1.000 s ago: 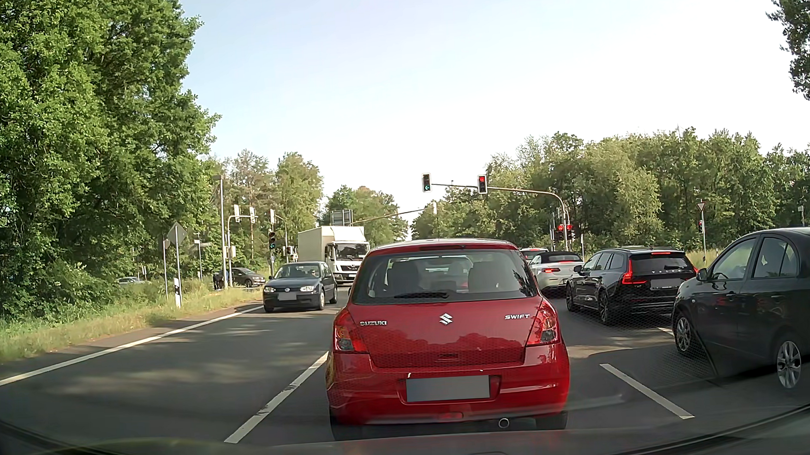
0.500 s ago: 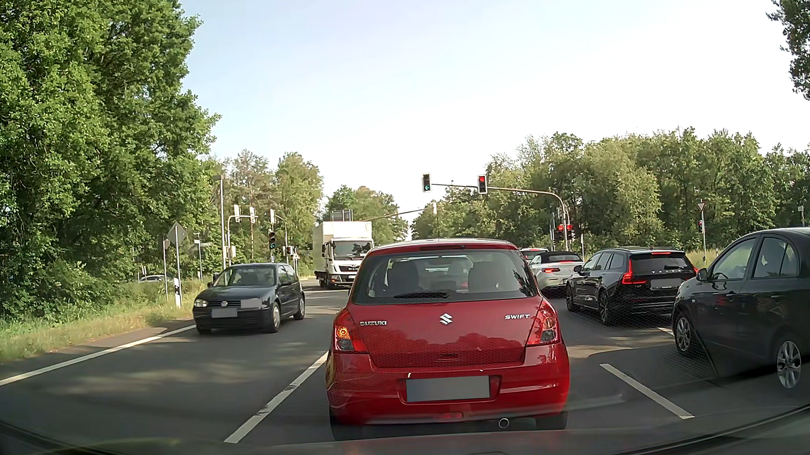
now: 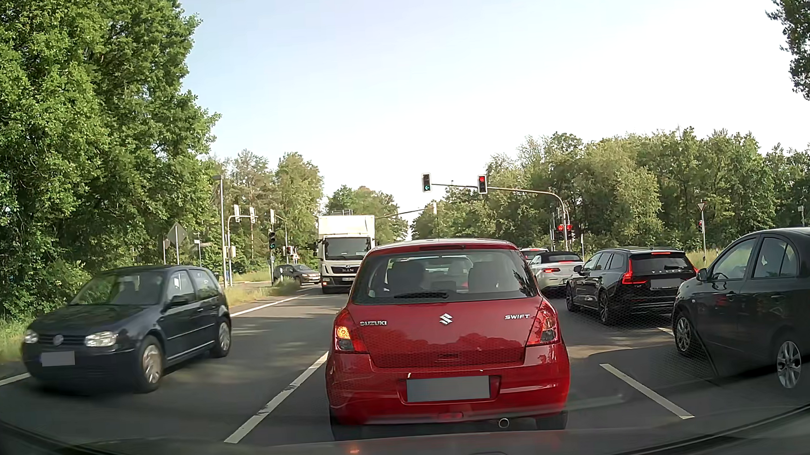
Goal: Follow the waypoints while adhering to traffic rules and regulations
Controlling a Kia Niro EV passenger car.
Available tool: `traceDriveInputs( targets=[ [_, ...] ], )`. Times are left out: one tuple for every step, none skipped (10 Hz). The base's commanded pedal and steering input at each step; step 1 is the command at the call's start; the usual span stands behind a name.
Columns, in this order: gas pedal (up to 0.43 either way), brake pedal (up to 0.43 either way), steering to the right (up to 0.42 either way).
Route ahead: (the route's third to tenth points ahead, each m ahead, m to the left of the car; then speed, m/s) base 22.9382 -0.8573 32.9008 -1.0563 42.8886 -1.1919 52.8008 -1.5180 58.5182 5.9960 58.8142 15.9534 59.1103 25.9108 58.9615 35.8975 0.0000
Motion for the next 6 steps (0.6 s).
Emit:
traceDriveInputs(
  targets=[
    [0.0, 0.268, 0.0],
    [0.0, 0.268, 0.0],
    [0.0, 0.268, 0.0],
    [0.0, 0.268, 0.0],
    [0.0, 0.268, 0.0],
    [0.0, 0.268, 0.0]
  ],
)
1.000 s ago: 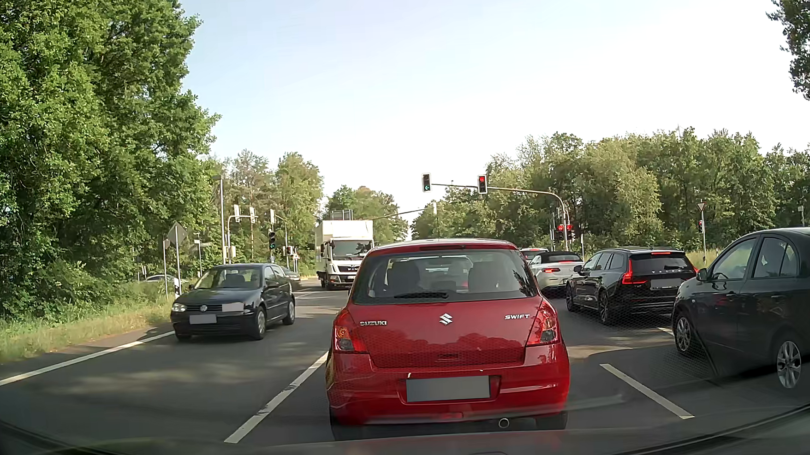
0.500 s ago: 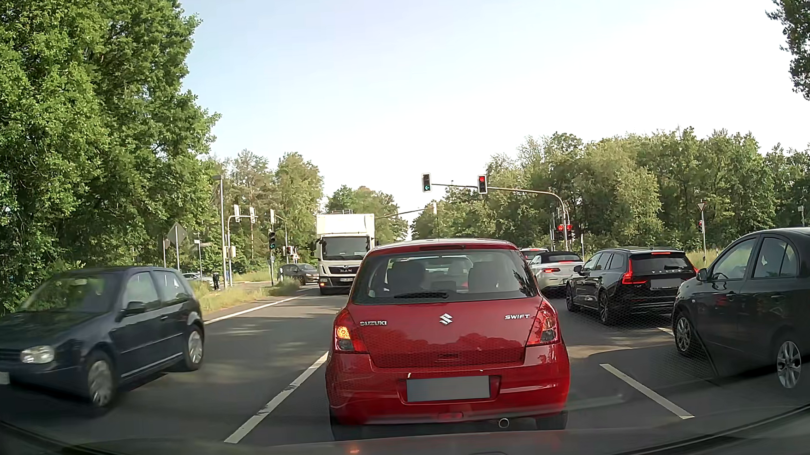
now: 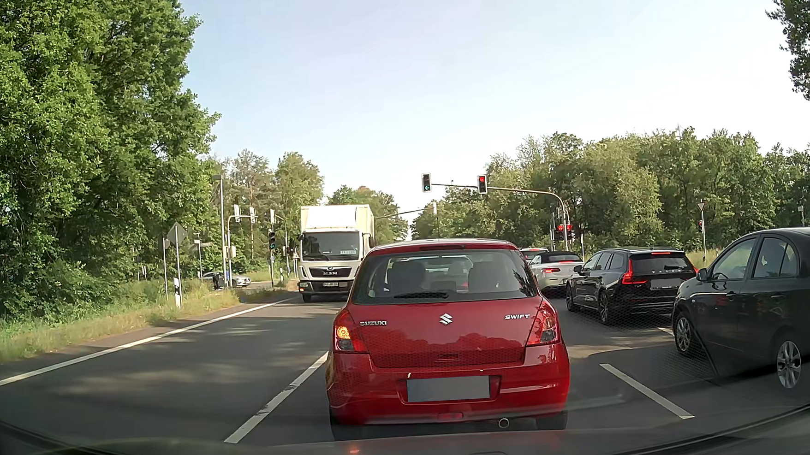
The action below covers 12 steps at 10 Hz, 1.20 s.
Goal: Follow the waypoints while adhering to traffic rules and regulations
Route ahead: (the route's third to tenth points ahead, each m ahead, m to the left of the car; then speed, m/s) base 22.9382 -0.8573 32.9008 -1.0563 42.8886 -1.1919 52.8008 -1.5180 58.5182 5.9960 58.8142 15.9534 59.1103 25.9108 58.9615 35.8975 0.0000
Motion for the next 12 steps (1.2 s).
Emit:
traceDriveInputs(
  targets=[
    [0.0, 0.268, 0.0],
    [0.0, 0.268, 0.0],
    [0.0, 0.268, 0.0],
    [0.0, 0.268, 0.0],
    [0.0, 0.268, 0.0],
    [0.0, 0.268, 0.0],
    [0.0, 0.268, 0.0],
    [0.0, 0.268, 0.0],
    [0.0, 0.268, 0.0],
    [0.0, 0.268, 0.0],
    [0.0, 0.268, 0.0],
    [0.0, 0.268, 0.0]
  ],
)
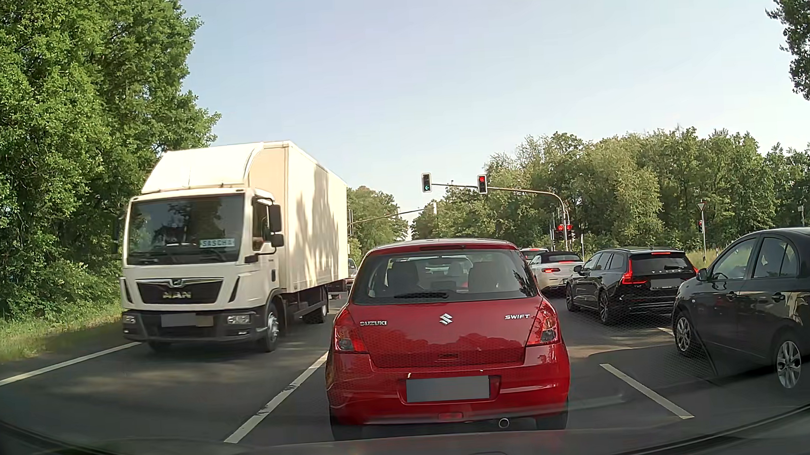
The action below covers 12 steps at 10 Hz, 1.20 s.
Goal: Follow the waypoints while adhering to traffic rules and regulations
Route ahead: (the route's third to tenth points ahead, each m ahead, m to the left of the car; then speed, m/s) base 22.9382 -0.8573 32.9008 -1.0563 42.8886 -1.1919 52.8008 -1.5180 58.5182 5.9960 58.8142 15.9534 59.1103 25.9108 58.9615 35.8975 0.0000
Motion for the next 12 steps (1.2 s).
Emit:
traceDriveInputs(
  targets=[
    [0.0, 0.268, 0.0],
    [0.0, 0.268, 0.0],
    [0.0, 0.262, 0.0],
    [0.0, 0.244, 0.0],
    [0.0, 0.201, 0.0],
    [0.0, 0.159, 0.0],
    [0.0, 0.116, 0.0],
    [0.0, 0.085, 0.0],
    [0.0, 0.085, 0.0],
    [0.0, 0.085, 0.0],
    [0.0, 0.085, 0.002],
    [0.0, 0.085, 0.003]
  ],
)
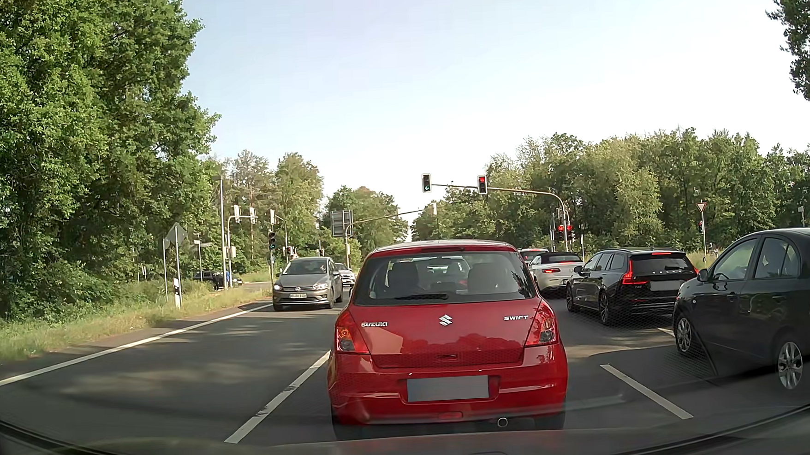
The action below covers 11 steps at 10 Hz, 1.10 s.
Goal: Follow the waypoints while adhering to traffic rules and regulations
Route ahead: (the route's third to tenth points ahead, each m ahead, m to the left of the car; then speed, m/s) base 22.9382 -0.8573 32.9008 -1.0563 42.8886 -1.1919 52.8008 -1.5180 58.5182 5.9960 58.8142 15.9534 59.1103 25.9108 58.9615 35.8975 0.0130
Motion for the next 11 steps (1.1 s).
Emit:
traceDriveInputs(
  targets=[
    [0.0, 0.03, 0.005],
    [0.0, 0.03, 0.006],
    [0.0, 0.03, 0.007],
    [0.0, 0.03, 0.008],
    [0.0, 0.03, 0.009],
    [0.0, 0.03, 0.009],
    [0.0, 0.03, 0.009],
    [0.0, 0.03, 0.009],
    [0.02, 0.03, 0.009],
    [0.047, 0.03, 0.009],
    [0.087, 0.03, 0.009]
  ],
)
